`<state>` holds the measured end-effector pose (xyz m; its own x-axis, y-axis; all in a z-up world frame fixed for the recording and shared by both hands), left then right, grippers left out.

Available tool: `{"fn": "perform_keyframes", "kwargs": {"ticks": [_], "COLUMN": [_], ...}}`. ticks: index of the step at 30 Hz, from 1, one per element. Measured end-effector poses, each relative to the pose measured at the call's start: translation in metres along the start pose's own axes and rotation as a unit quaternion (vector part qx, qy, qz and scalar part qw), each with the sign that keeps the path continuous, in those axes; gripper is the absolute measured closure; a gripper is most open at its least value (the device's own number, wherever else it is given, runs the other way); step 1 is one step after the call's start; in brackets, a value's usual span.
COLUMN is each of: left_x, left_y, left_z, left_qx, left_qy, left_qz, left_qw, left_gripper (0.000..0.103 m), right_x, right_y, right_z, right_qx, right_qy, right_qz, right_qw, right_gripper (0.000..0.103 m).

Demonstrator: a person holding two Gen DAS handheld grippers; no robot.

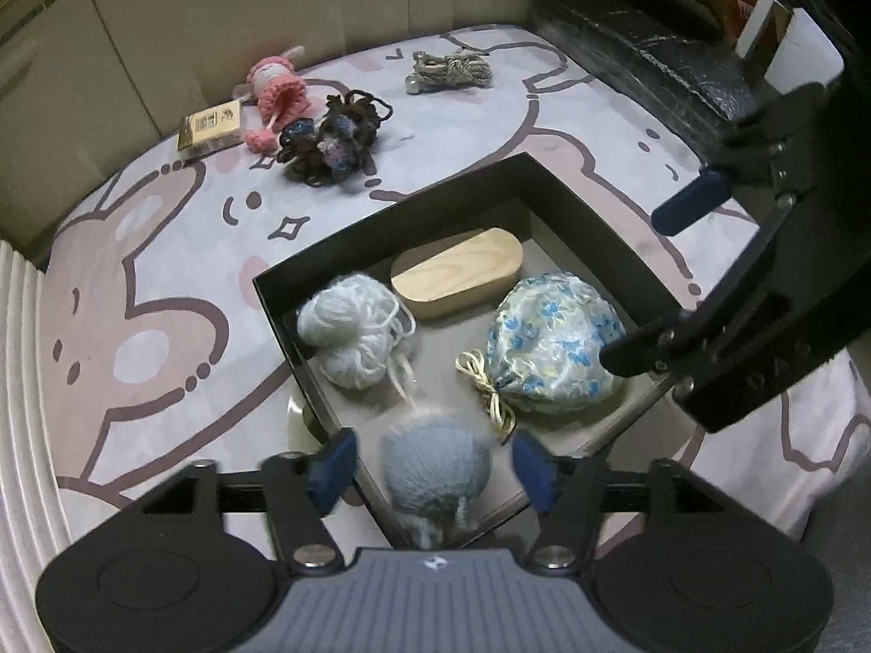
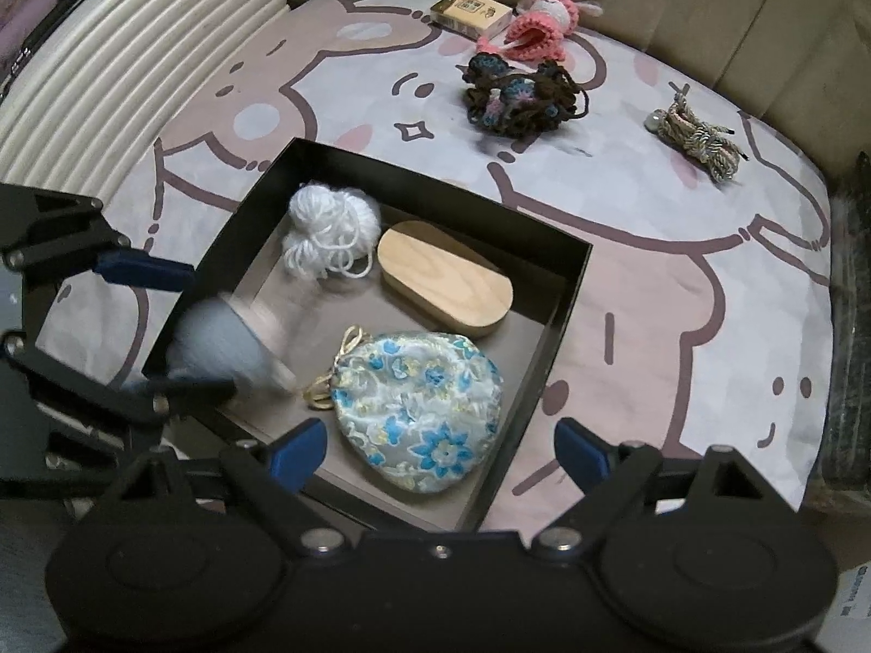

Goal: Organize objects
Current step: 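Release the floral pouch into the box with the right tool while the left tool releases the mouse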

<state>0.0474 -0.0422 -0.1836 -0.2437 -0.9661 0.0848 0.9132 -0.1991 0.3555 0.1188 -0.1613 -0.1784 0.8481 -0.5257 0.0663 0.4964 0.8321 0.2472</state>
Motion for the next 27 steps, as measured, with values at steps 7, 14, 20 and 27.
{"fn": "perform_keyframes", "kwargs": {"ticks": [7, 14, 20, 27], "left_x": [-0.0028, -0.0034, -0.0043, -0.0090], "left_y": [0.0017, 0.0008, 0.0016, 0.0042], "left_z": [0.0014, -0.0009, -0.0005, 0.0017], "left_qx": [0.002, -0.005, -0.005, -0.002], "left_qy": [0.003, 0.004, 0.002, -0.005], "left_qz": [0.009, 0.008, 0.013, 0.032], "left_qw": [1.0000, 0.9999, 0.9999, 0.9995], "left_gripper": [0.030, 0.029, 0.024, 0.013], "right_x": [0.0034, 0.0023, 0.0023, 0.0036], "right_y": [-0.0008, -0.0005, -0.0002, 0.0003], "right_z": [0.0021, 0.0020, 0.0016, 0.0029], "right_qx": [0.004, 0.004, 0.004, 0.007], "right_qy": [0.007, 0.010, 0.012, 0.012], "right_qz": [-0.008, -0.003, -0.001, 0.001], "right_qw": [1.000, 1.000, 1.000, 1.000], "right_gripper": [0.012, 0.012, 0.012, 0.011]}}
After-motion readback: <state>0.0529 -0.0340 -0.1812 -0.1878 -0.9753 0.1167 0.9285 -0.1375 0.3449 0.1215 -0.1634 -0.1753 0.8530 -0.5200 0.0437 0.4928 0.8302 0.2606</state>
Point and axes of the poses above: each gripper's, at about its wrist camera, not at the fingertips, and z roughly against the way its jaws point, x to its right, y to its top, the point moved 8 cm from there along -z, roughly the way its jaws point, and after that the axes turned 12 degrees about z, right-handed, at the moved point
